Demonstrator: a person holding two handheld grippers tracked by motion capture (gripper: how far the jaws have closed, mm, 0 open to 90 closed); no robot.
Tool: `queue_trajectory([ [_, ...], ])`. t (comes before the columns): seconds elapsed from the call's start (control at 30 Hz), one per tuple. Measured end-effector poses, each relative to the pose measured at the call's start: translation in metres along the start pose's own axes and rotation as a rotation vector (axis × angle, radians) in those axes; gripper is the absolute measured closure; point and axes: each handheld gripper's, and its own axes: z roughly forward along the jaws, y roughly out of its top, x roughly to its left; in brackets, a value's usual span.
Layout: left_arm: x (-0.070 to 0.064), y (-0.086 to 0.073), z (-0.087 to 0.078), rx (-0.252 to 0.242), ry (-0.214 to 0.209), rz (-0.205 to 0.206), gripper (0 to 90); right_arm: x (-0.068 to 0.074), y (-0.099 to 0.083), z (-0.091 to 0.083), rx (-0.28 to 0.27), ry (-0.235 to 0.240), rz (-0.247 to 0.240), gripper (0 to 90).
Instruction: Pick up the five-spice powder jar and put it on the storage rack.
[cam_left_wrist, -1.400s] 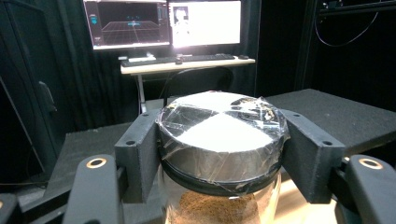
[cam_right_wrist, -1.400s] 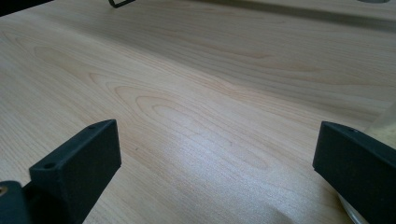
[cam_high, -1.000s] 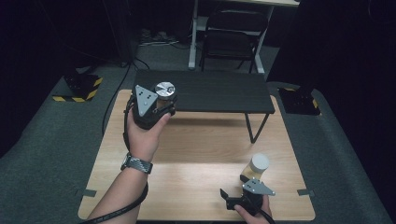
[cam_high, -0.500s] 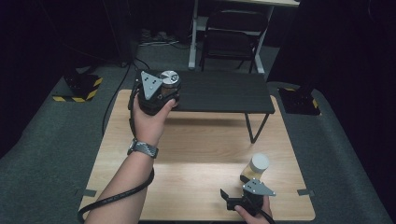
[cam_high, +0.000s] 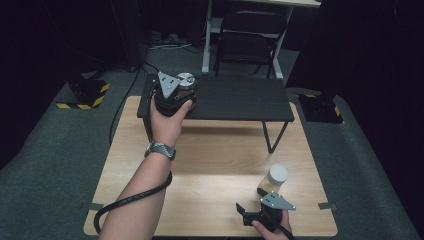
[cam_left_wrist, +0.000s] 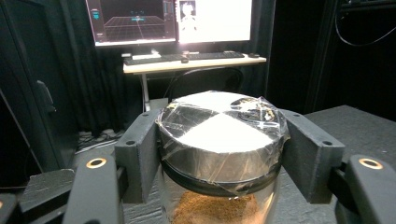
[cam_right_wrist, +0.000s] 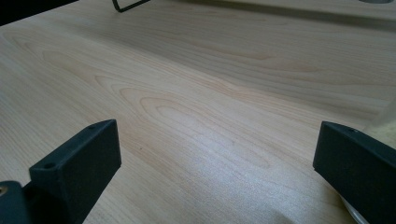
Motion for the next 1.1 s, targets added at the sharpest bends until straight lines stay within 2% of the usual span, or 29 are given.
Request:
queue_trajectory([
  [0.27, -0.001, -0.001, 0.009, 0.014, 0.01, 0.003, 35.0, 0.0, 0.0, -0.001, -0.002, 0.001, -0.001, 0.9],
  [0.8, 0.001, -0.001, 0.013, 0.022, 0.011, -0.016, 34.7, 0.001, 0.0, 0.0, 0.0, -0.002, -0.006, 0.9],
  [1.1, -0.001, 0.004, 0.013, 0.039, 0.019, -0.01, 34.4, 0.005, 0.002, 0.001, 0.012, -0.029, 0.004, 0.8],
])
